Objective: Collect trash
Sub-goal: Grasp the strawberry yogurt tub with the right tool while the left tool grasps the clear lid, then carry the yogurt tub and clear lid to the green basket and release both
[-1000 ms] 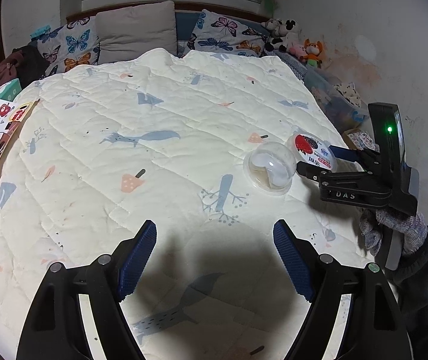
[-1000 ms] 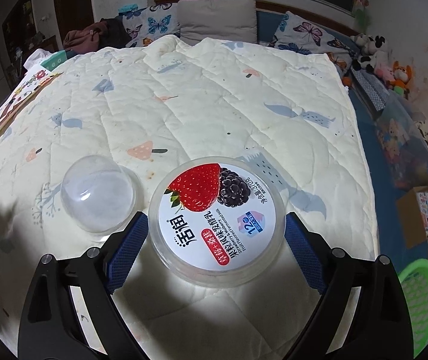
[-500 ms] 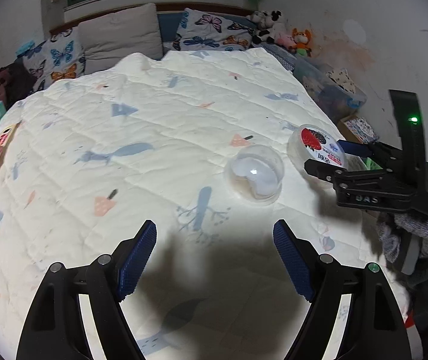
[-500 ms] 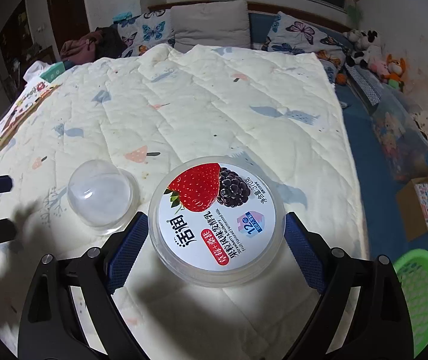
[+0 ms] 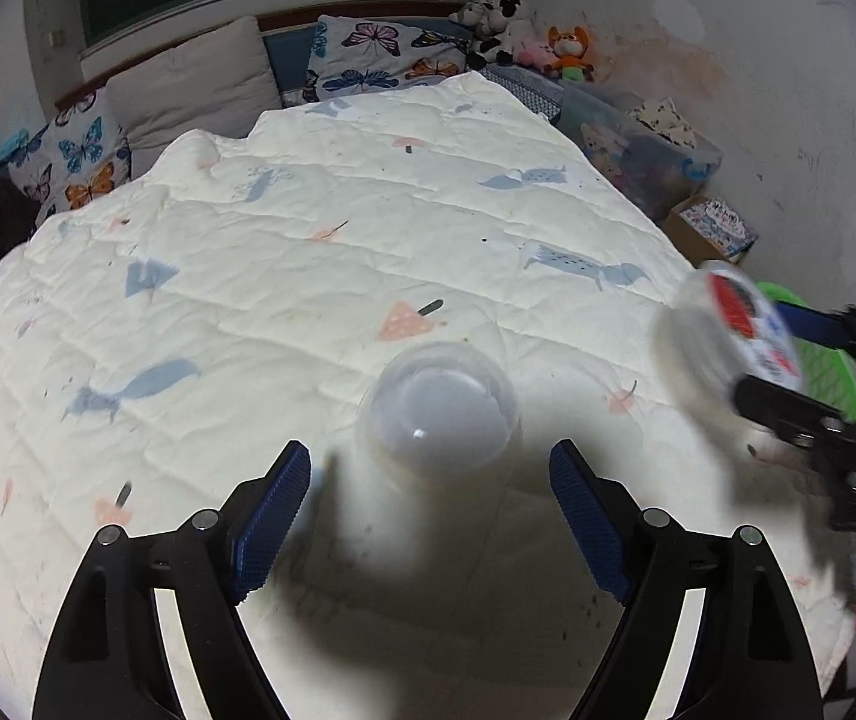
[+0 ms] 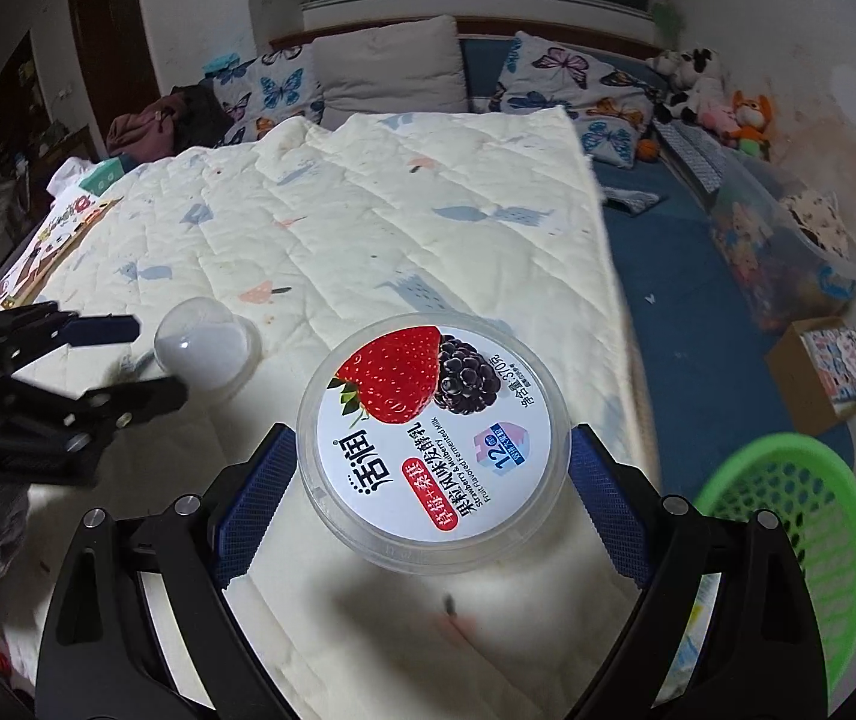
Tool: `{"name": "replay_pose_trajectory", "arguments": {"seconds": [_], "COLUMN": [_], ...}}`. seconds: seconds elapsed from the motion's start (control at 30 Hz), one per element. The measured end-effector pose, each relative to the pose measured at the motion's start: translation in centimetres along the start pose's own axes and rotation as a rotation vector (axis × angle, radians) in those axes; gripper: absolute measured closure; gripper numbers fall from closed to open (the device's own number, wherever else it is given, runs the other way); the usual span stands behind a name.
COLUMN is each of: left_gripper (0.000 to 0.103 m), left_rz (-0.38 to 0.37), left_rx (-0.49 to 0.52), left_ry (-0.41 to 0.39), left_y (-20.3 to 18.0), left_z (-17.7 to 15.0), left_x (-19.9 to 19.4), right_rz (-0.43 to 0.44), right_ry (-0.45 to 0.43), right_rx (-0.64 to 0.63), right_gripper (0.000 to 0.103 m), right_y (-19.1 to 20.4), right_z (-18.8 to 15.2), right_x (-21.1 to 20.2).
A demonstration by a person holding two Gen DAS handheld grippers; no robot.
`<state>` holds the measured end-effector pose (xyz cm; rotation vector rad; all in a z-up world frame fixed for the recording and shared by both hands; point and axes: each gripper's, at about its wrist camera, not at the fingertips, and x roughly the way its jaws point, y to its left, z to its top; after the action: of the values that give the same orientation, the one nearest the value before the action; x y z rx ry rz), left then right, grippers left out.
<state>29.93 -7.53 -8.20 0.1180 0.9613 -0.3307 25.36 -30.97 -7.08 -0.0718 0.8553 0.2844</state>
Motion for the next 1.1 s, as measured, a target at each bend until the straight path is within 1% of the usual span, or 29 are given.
{"name": "replay_pose_trajectory", "arguments": {"seconds": [0.03,0.2,0.37,0.6,0.77,1.0,1.1], "left_gripper": [0.024,0.033,0.041,0.042,0.043,0.043,0.043], "left_rz": [0.005,-0.013,-0.010,-0.009,-0.018,-0.058,-0.078], "left_rx": [0.002,-0.008,-0.018,-0.022,-0.025,0.020,0.037], "left_ry": [-0.004,0.006,0.009,-0.005,-0.029,-0.077,-0.093], "left_y": [-0.1,-0.1,0.1,0.2,-0.1,-2.1,-3.2], "left_z": [0.1,0.4,0.3,0.3,0.2,0.3,0.4], "left_x": [0.2,1.3,1.9,1.8,0.5,-2.4,-3.6], "right_rz": [-0.004,-0.021,-0.043,-0.072,-0.095,-0.154,-0.158], "right_ry": [-0.002,-0.015,-0.024,-0.028,-0.042,-0.055,-0.045], "right_rx": [0.010,0.048,0.083,0.130,0.182,0.306,0.374], "right_gripper": [0.013,0.013,0.013,0.013,0.013,0.013,0.013], "right_y": [-0.5,-2.1,-3.5,-5.4,-7.0,-11.6,-13.9], "right_z": [-0.3,-1.7,-3.2,-5.2,-6.5,-9.2,-10.5], "right_x": [-0.5,-2.4,-4.0,-6.0,-7.6,-10.4,-11.0]}}
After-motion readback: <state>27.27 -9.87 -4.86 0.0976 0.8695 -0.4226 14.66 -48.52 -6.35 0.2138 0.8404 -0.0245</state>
